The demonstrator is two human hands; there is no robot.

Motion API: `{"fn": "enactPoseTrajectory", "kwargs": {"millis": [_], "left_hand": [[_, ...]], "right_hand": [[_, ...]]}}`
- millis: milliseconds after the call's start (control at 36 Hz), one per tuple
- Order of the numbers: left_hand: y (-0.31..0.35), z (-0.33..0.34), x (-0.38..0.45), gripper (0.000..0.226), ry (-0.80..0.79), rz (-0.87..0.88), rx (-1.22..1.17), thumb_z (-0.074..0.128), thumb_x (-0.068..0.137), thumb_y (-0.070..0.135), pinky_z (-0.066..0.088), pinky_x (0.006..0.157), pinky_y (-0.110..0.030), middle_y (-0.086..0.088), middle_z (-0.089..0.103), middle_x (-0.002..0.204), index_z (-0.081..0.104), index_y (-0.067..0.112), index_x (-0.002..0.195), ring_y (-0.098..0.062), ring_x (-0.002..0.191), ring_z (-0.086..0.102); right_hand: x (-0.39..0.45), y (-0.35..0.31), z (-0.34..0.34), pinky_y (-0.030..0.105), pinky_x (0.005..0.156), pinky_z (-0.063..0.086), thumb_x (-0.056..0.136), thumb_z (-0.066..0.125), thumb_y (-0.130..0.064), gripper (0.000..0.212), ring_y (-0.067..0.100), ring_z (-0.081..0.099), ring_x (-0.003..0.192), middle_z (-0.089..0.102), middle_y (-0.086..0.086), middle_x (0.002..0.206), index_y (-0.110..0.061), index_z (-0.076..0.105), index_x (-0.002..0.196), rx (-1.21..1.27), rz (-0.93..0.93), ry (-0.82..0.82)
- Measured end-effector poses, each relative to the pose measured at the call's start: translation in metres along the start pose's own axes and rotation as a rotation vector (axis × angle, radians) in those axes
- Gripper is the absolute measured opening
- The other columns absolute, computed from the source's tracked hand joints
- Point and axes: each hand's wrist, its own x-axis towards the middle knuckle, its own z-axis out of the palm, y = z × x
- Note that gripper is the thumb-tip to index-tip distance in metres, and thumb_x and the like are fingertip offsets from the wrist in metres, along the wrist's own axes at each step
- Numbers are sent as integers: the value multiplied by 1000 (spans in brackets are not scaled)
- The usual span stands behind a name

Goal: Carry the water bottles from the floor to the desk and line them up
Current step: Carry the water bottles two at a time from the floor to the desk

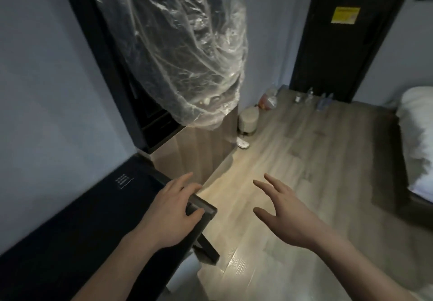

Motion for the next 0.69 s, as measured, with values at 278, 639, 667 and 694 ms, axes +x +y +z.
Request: {"fn": "enactPoseTrajectory", "kwargs": {"millis": [278,639,667,694], "left_hand": [[70,36,156,54,-5,190,69,59,90,51,24,117,-33,15,17,161,42,40,140,-8,147,17],[118,58,380,59,-77,300,97,55,91,52,16,122,-33,8,13,164,38,38,145,-13,151,10],[122,60,395,60,-81,313,110,55,91,52,15,122,-34,7,12,165,38,37,146,-14,151,10],[126,61,410,60,-82,326,123,54,90,52,15,122,-34,5,12,165,38,36,146,-15,151,10]], "right_hand": [[42,106,-67,29,124,14,102,54,-49,69,15,6,158,4,-9,171,-39,19,160,1,176,81],[181,205,-160,34,127,14,100,52,-54,70,15,4,158,3,-8,171,-39,19,161,-56,314,111],[191,212,-165,35,128,15,100,52,-54,71,16,4,158,3,-8,172,-39,19,161,-55,324,116],[200,218,-170,36,128,15,100,53,-54,71,17,4,158,3,-8,172,-39,19,161,-54,335,116]]}}
